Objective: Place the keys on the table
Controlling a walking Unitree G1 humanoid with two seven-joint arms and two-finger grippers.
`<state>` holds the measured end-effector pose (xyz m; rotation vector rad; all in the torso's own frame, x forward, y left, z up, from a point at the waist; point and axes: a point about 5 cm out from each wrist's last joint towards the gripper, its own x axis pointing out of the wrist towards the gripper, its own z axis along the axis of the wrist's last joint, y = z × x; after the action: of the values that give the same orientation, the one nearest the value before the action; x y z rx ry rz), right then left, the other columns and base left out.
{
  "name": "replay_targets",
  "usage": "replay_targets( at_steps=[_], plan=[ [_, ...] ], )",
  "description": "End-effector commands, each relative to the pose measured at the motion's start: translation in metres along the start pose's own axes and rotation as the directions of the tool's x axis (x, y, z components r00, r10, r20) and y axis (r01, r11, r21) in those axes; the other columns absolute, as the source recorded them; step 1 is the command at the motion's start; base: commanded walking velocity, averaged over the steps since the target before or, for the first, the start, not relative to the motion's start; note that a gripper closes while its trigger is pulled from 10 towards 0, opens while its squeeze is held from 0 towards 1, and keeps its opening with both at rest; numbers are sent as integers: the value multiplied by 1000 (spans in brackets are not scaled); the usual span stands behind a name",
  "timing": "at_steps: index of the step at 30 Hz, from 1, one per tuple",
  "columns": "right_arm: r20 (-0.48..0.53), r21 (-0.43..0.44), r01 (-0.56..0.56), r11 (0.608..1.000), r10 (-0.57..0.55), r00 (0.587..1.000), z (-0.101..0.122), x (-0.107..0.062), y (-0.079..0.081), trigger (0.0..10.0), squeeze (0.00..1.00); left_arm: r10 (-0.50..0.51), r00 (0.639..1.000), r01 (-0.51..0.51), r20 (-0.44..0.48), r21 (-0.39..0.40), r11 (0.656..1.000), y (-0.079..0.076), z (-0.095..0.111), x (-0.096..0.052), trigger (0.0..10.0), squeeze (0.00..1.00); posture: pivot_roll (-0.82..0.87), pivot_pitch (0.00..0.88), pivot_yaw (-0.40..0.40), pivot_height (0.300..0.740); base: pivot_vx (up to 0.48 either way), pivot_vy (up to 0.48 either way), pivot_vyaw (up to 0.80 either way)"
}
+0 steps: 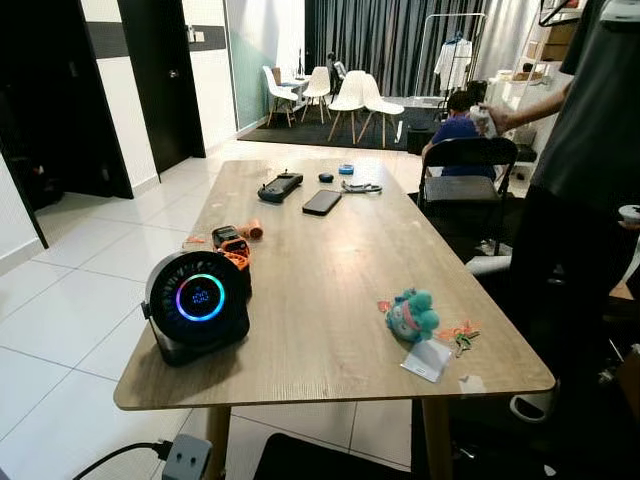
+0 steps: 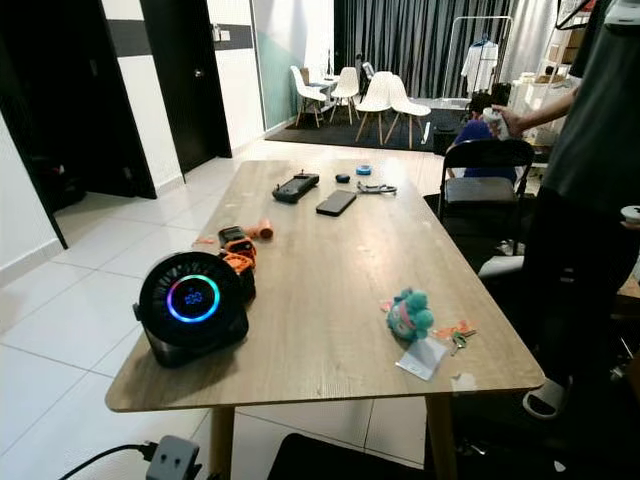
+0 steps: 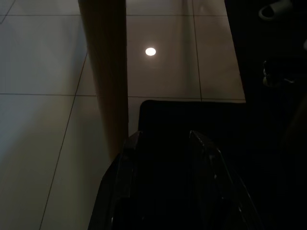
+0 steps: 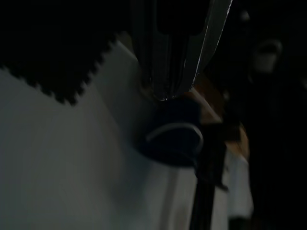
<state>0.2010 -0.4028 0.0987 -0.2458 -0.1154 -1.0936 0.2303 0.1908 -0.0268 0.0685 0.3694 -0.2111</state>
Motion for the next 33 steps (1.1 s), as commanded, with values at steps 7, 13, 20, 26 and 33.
replay_targets(
  at_steps=[7,13,20,26,33],
  plan=[
    [99,236,-306,922,290,952,52,7,72,10000,0,-32,988,43,153,-69,997,-5,29,12,10000,0,20,66,26,740,0,0,0],
    [166,274,-541,795,515,841,81,-10,123,10000,0,-62,977,75,204,-56,996,-8,46,21,10000,0,20,61,29,740,0,0,0],
    [285,240,-764,600,708,646,118,-42,174,10000,0,-88,974,102,208,-54,993,-11,49,23,10000,0,13,52,38,740,0,0,0],
    [381,131,-855,503,770,511,147,-62,199,10000,0,-98,974,112,206,-56,992,-11,48,23,10000,0,20,50,30,740,0,0,0],
    [508,-166,-814,557,756,413,164,-79,205,10000,0,-91,974,105,207,-56,993,-11,46,21,10000,0,27,51,22,740,0,0,0]
  ],
)
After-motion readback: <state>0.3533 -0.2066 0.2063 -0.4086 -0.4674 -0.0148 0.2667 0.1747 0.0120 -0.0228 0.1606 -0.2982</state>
